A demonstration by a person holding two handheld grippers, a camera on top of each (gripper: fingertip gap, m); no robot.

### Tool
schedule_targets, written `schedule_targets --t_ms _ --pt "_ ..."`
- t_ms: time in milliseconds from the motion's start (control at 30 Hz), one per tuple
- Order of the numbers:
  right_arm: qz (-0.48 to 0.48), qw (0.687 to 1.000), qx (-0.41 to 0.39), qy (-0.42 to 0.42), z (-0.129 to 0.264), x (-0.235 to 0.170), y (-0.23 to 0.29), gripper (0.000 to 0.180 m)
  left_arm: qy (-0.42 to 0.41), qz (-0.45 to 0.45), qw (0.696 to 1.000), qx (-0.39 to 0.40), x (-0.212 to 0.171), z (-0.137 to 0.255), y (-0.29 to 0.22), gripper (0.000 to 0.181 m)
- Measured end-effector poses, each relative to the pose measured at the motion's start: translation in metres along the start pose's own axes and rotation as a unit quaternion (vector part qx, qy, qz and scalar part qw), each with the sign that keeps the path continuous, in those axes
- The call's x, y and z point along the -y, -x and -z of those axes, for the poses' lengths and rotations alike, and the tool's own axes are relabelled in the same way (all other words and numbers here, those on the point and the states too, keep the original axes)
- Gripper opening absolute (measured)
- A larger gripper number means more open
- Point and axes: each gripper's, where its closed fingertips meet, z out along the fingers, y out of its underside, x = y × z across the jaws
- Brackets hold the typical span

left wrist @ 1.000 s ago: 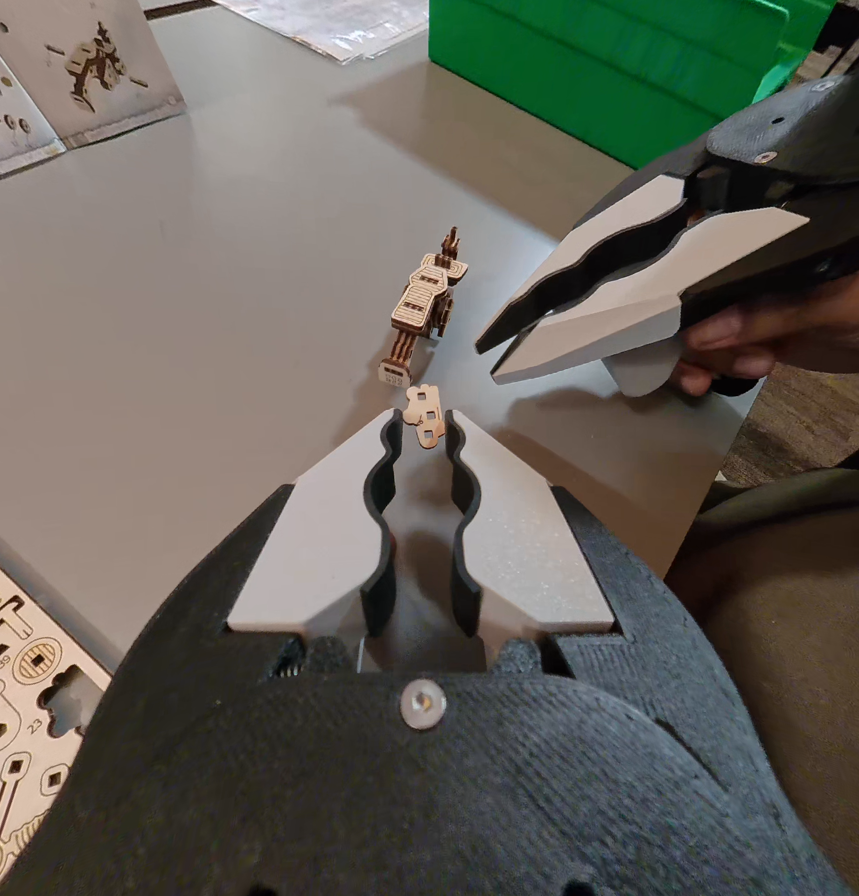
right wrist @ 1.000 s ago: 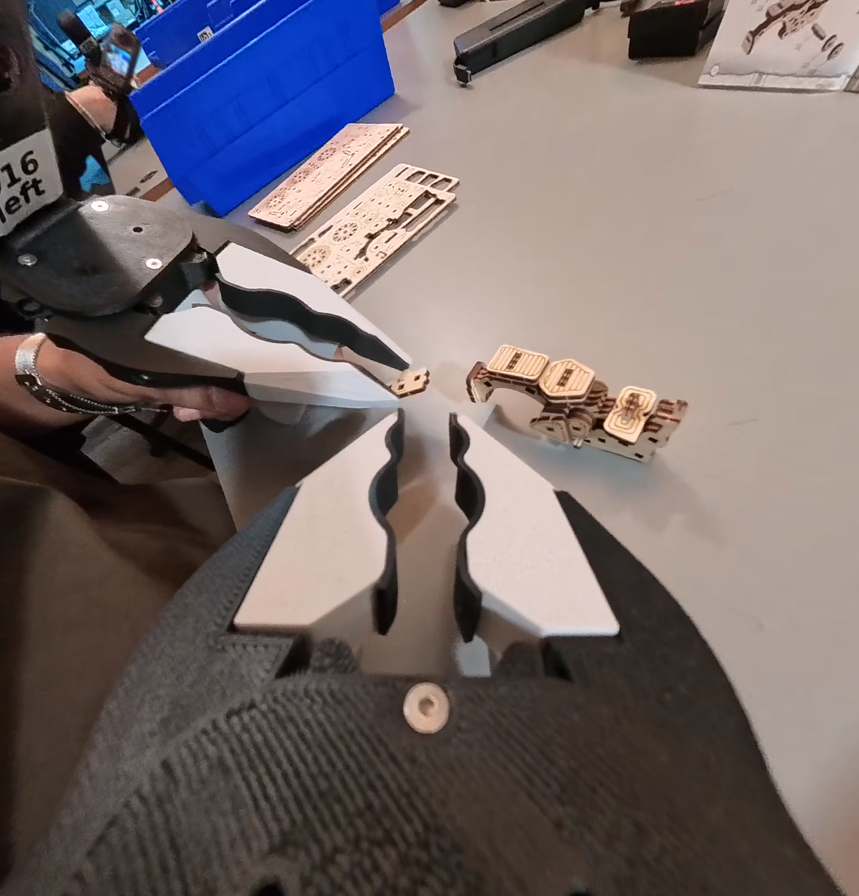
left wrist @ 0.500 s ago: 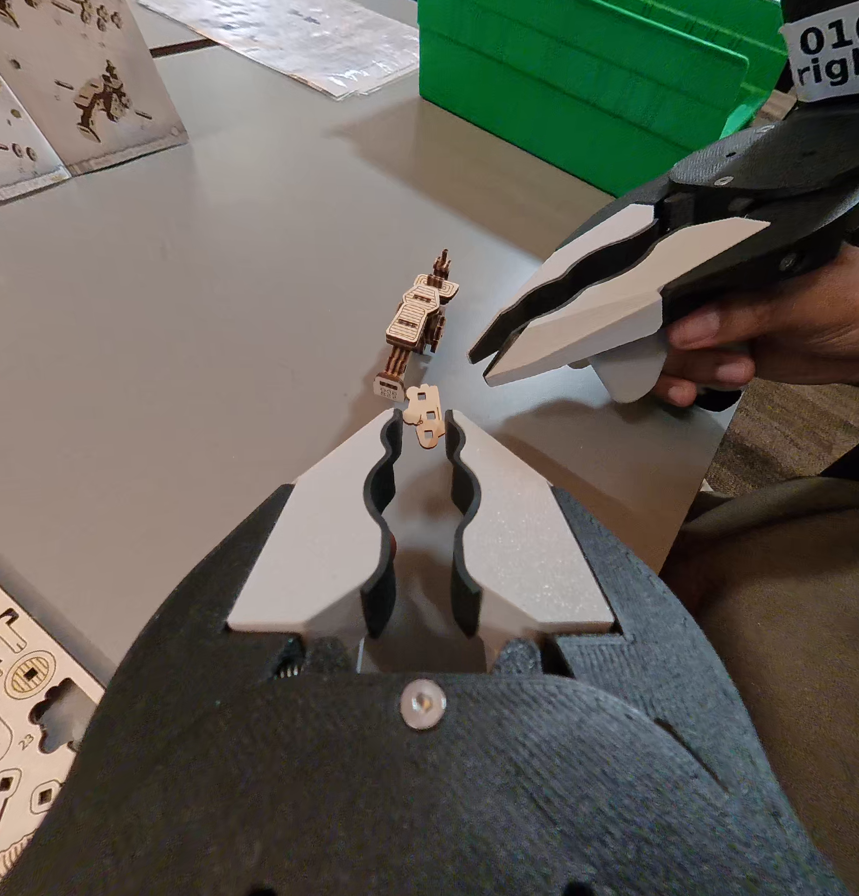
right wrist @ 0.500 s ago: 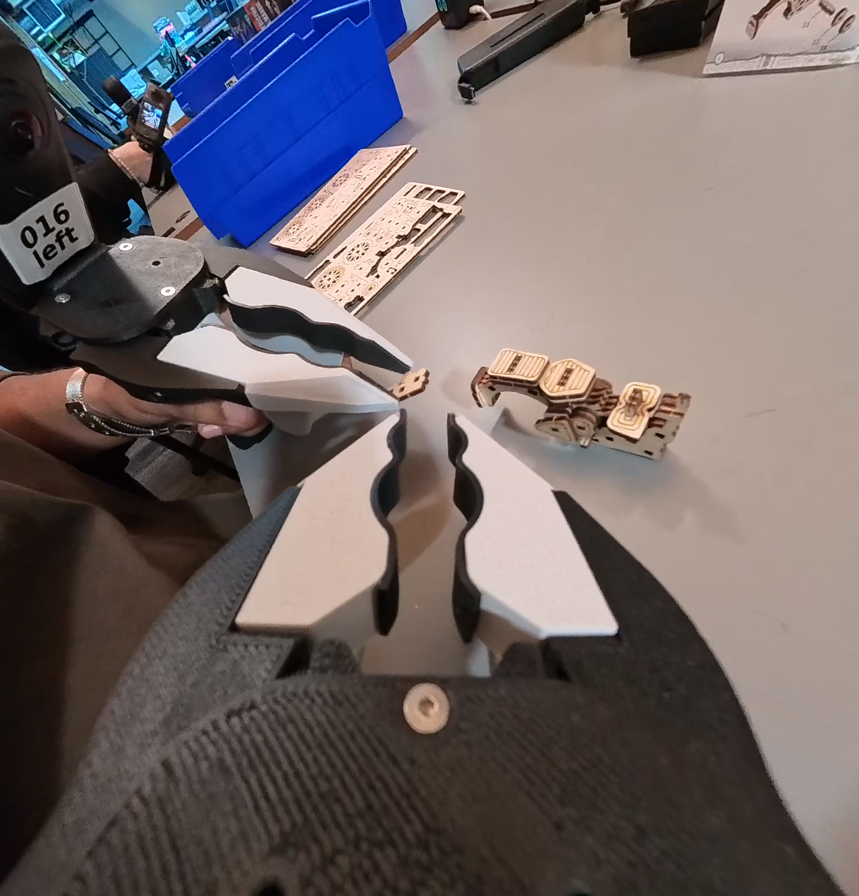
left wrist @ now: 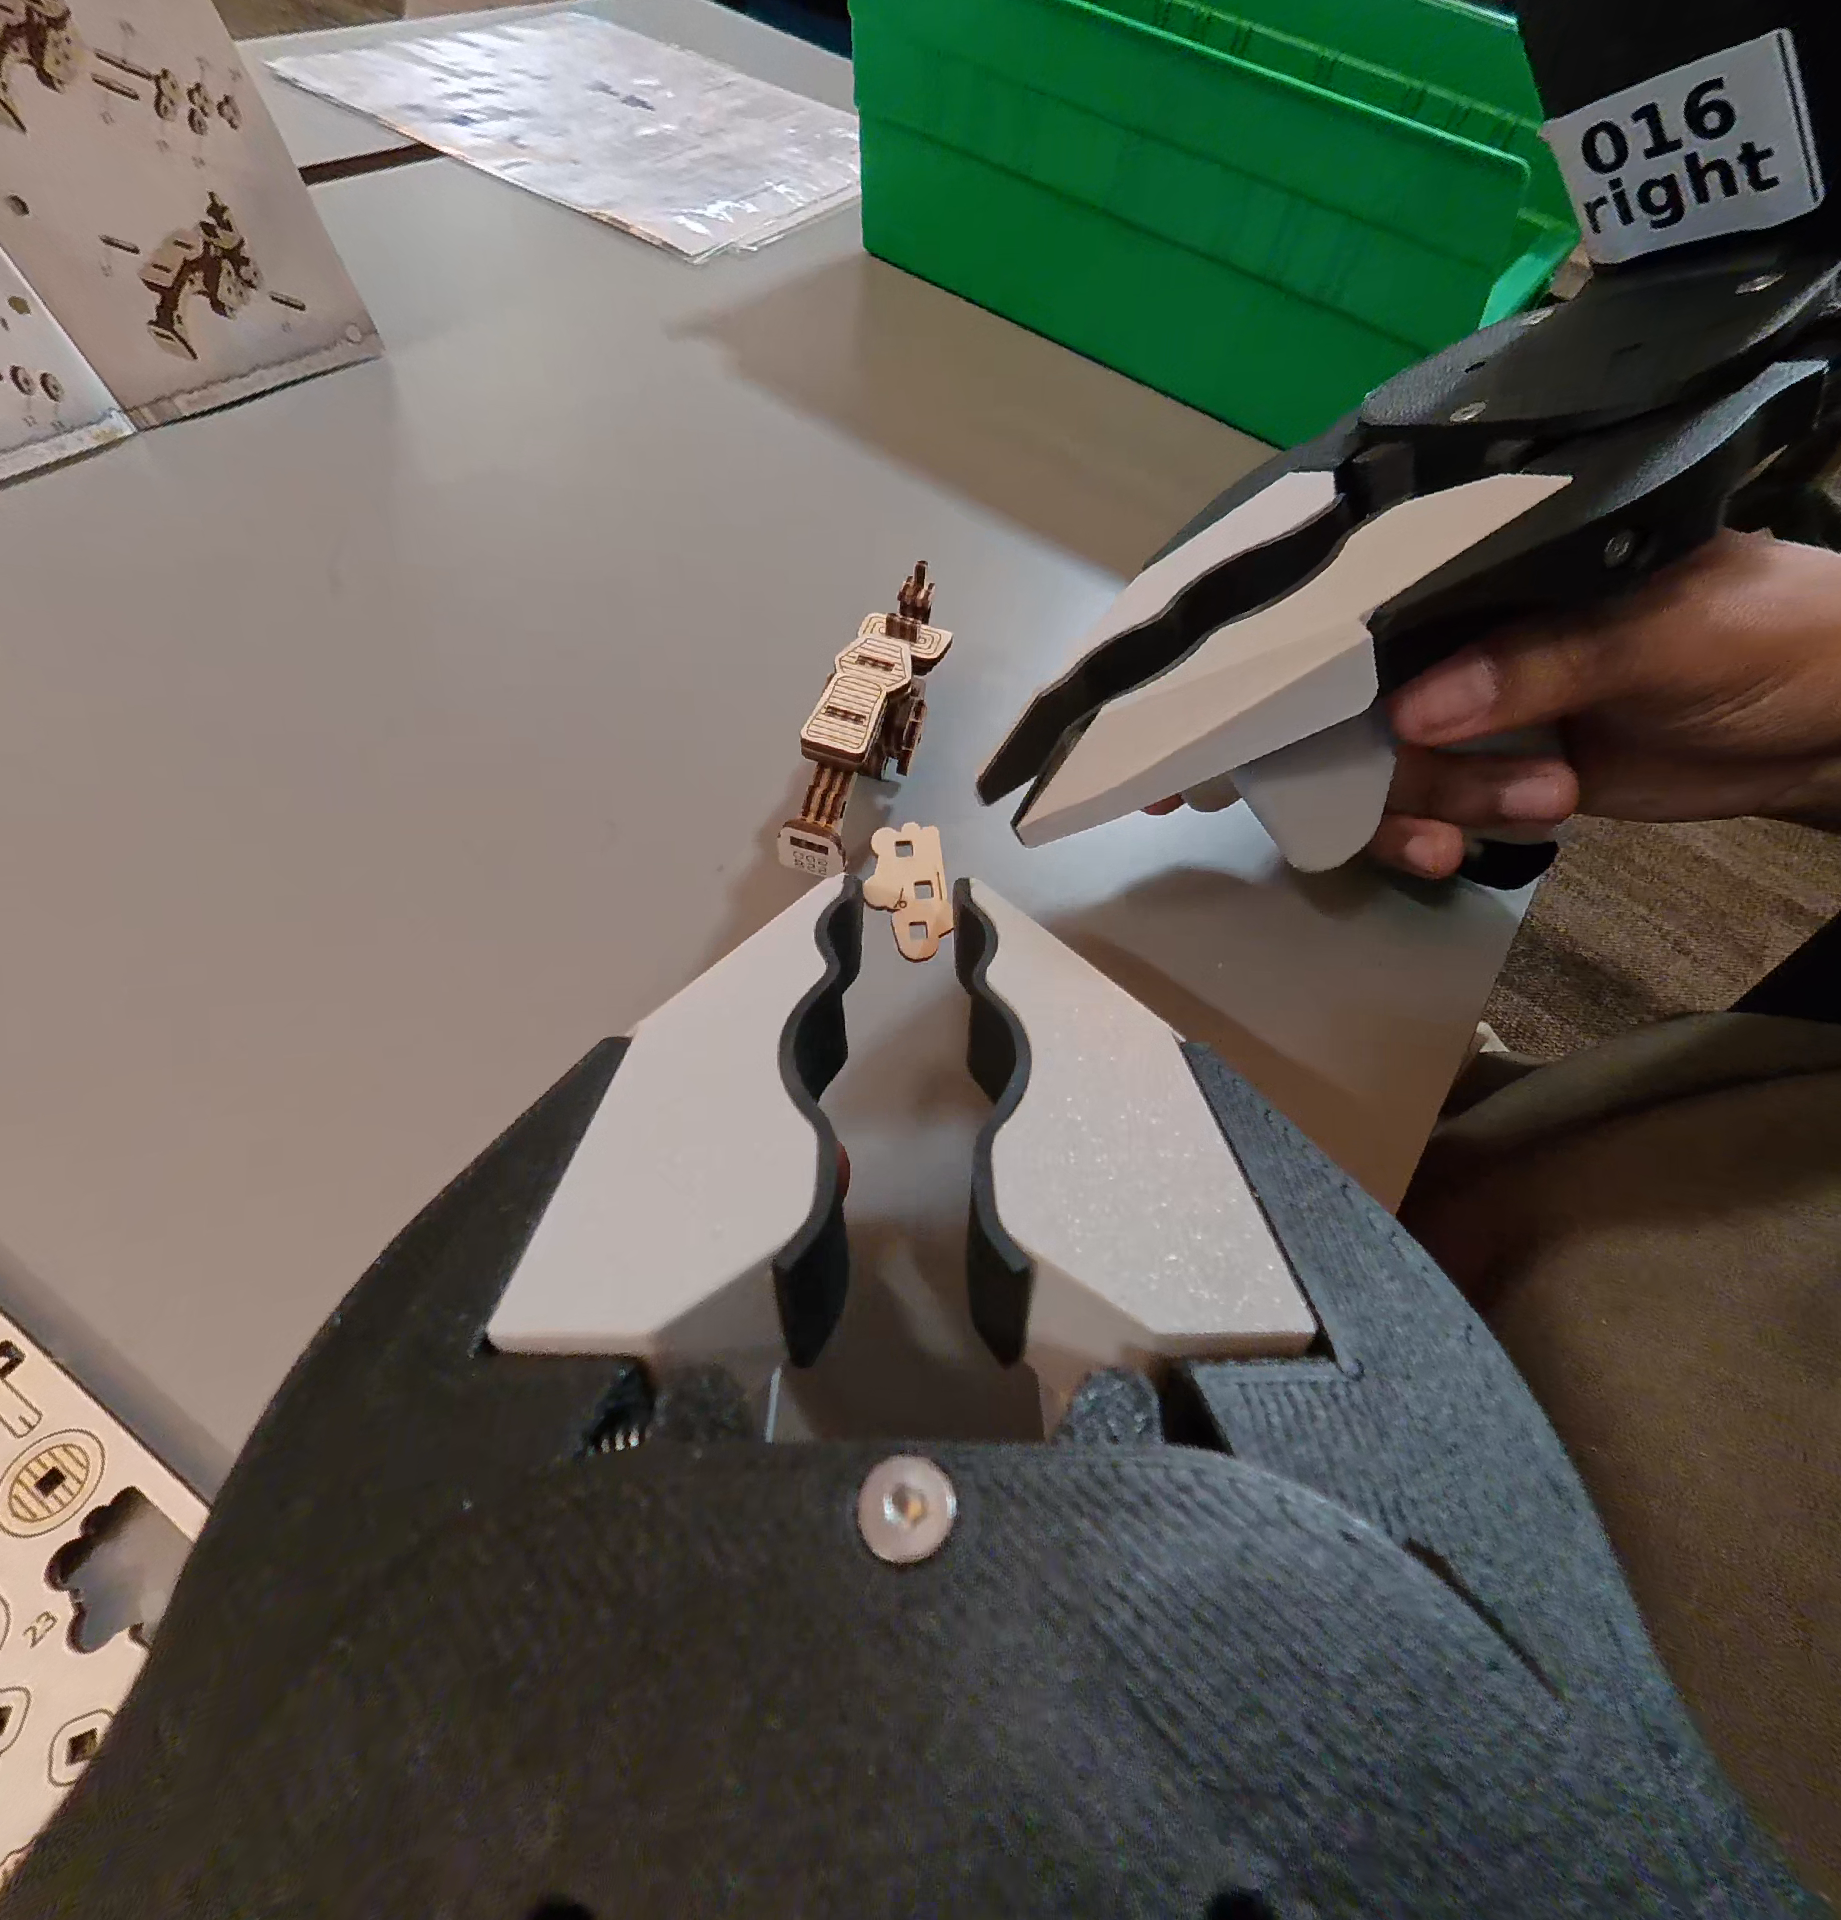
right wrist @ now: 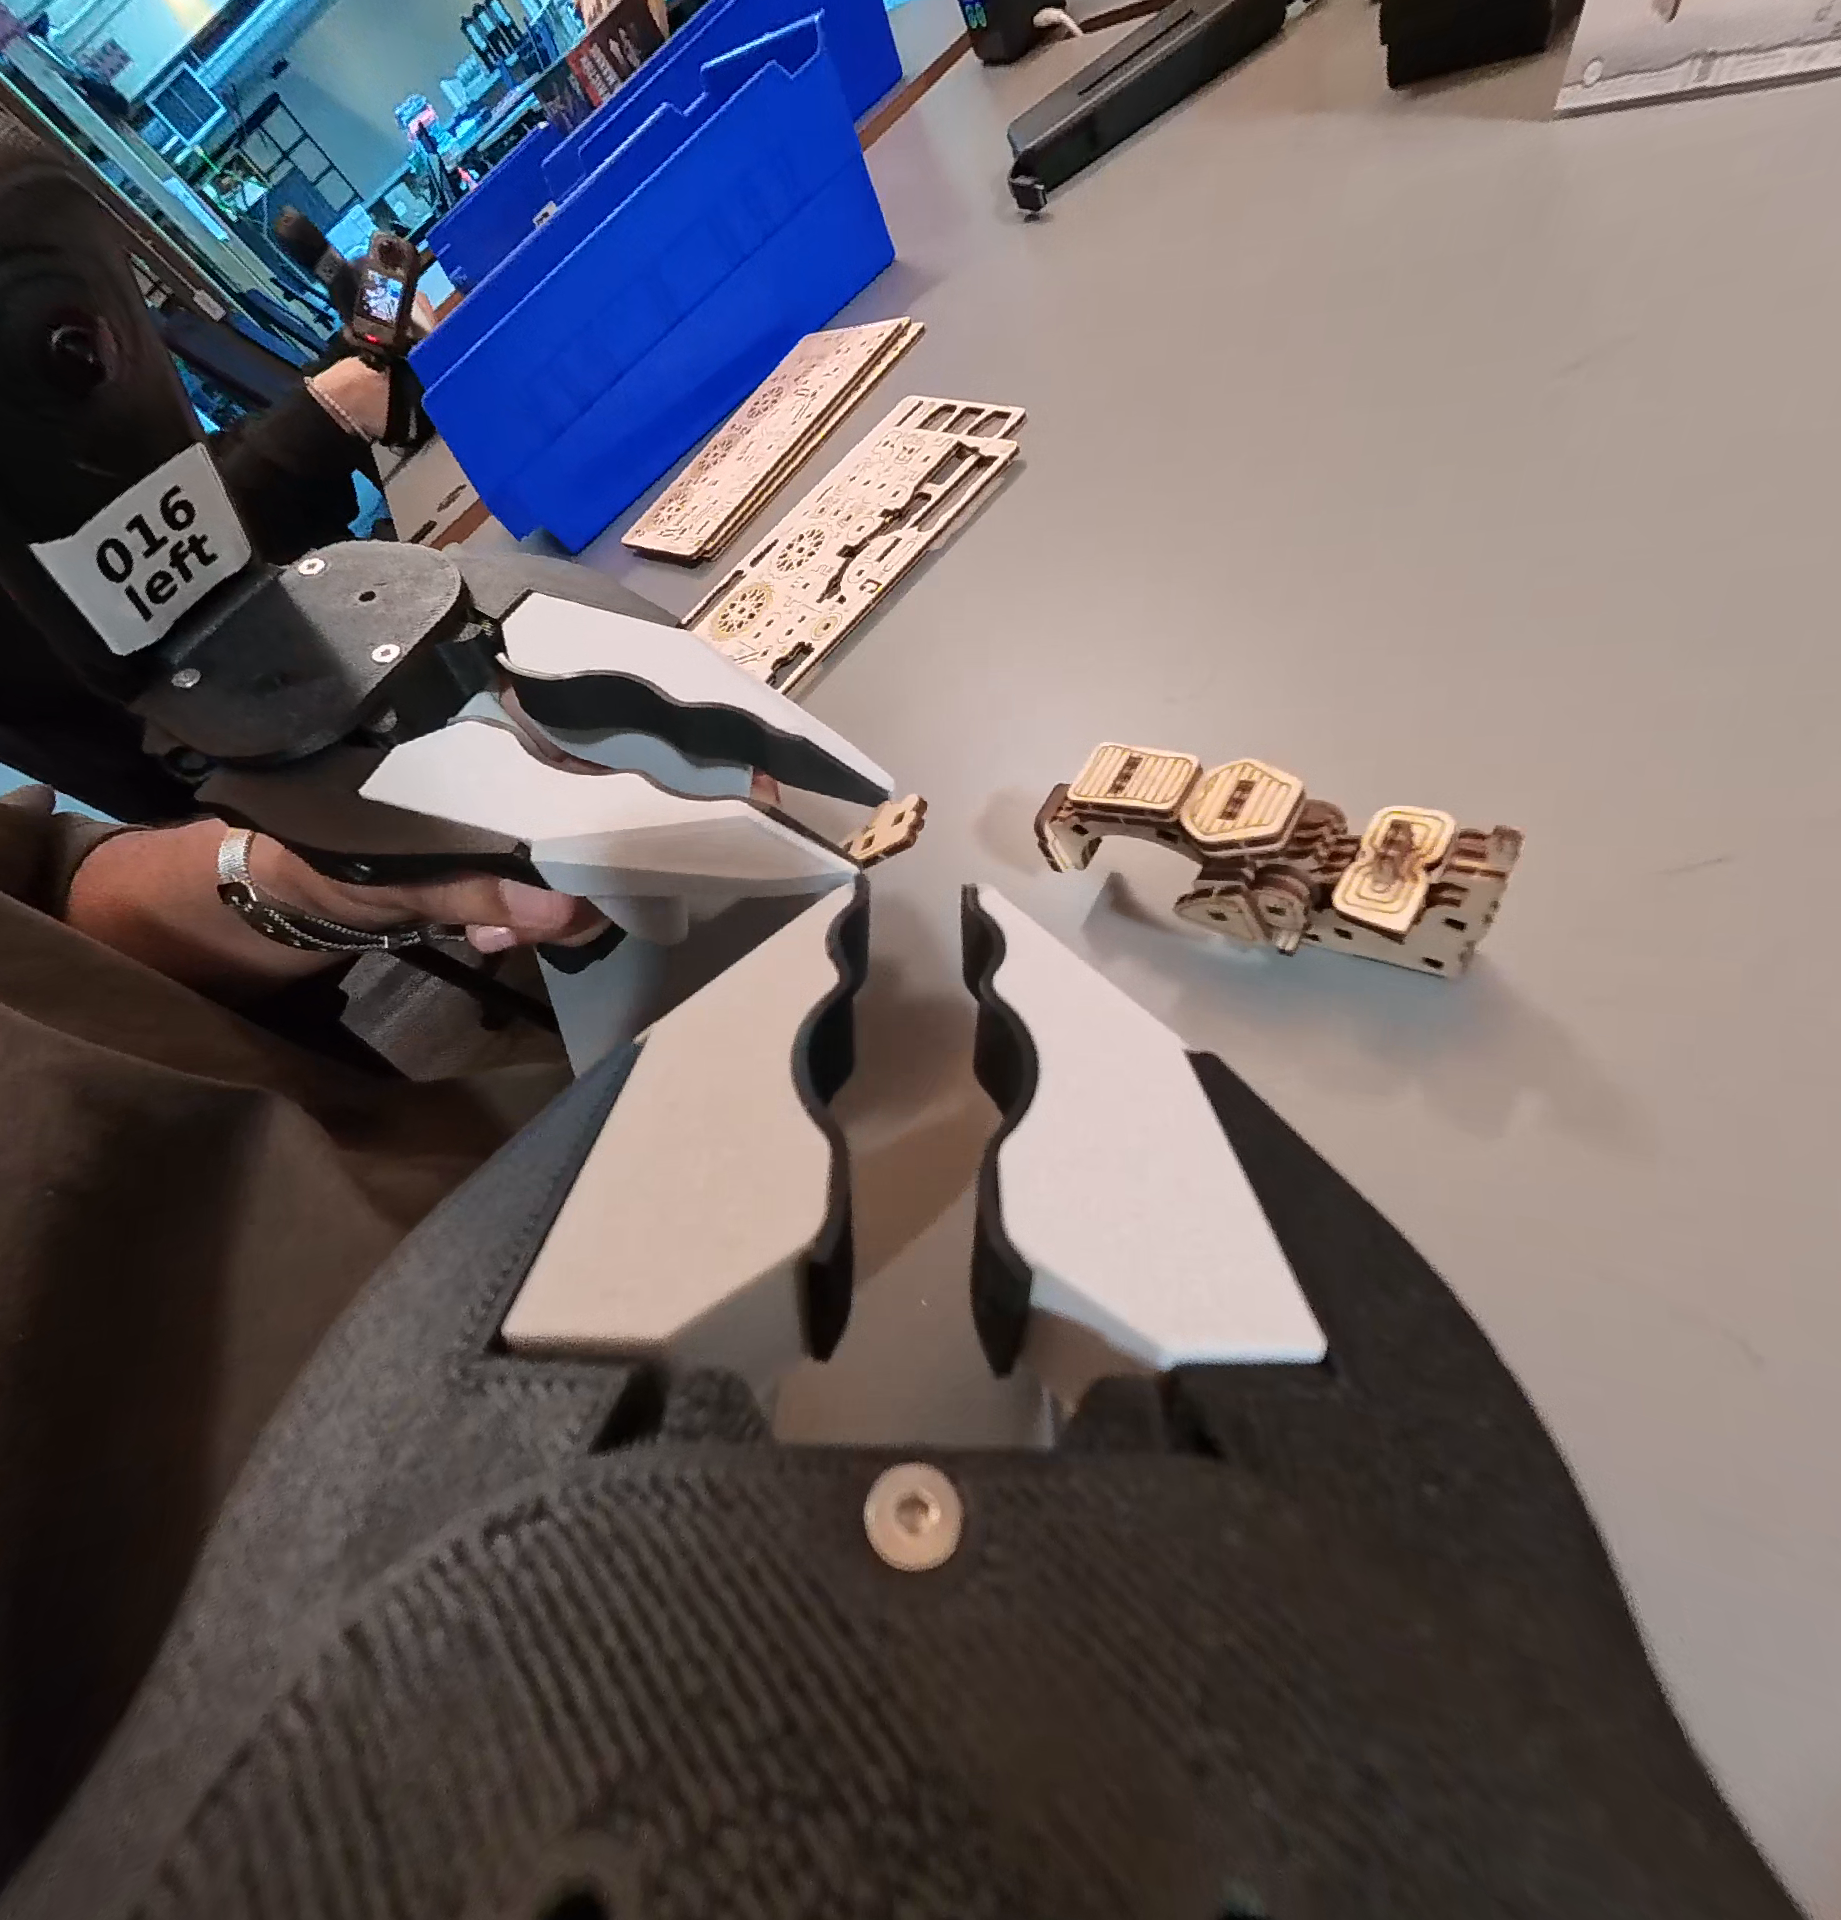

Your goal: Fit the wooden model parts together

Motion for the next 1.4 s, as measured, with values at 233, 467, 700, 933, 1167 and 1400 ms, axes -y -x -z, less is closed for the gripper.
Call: schedule_targets --t_ms 233,467,700,933,1167,1400 --pt "-0.011 1.0 0.009 -0.003 0.0 0.001 0.001 0.017 -0.003 -0.006 1.0 -0.004 0.001 0.0 -0.002 0.014" --pt "-0.026 0.999 0.027 -0.004 -0.001 0.001 0.006 0.018 -0.009 -0.019 1.0 -0.015 0.003 0.001 -0.008 0.014" --pt "-0.036 0.999 0.039 0.001 -0.002 -0.001 0.008 0.018 -0.015 -0.035 0.999 -0.036 0.004 0.001 -0.018 0.014" --pt "-0.051 0.997 0.06 0.01 -0.003 -0.004 0.013 0.013 -0.018 -0.053 0.998 -0.041 0.004 0.002 -0.024 0.014" --pt "-0.055 0.996 0.063 0.006 -0.001 -0.002 0.013 0.002 -0.022 -0.046 0.998 -0.044 0.005 0.002 -0.024 0.026" --pt "-0.087 0.992 0.087 -0.023 0.004 0.008 0.014 0.002 -0.018 0.027 0.996 -0.081 0.005 0.002 -0.024 0.035"
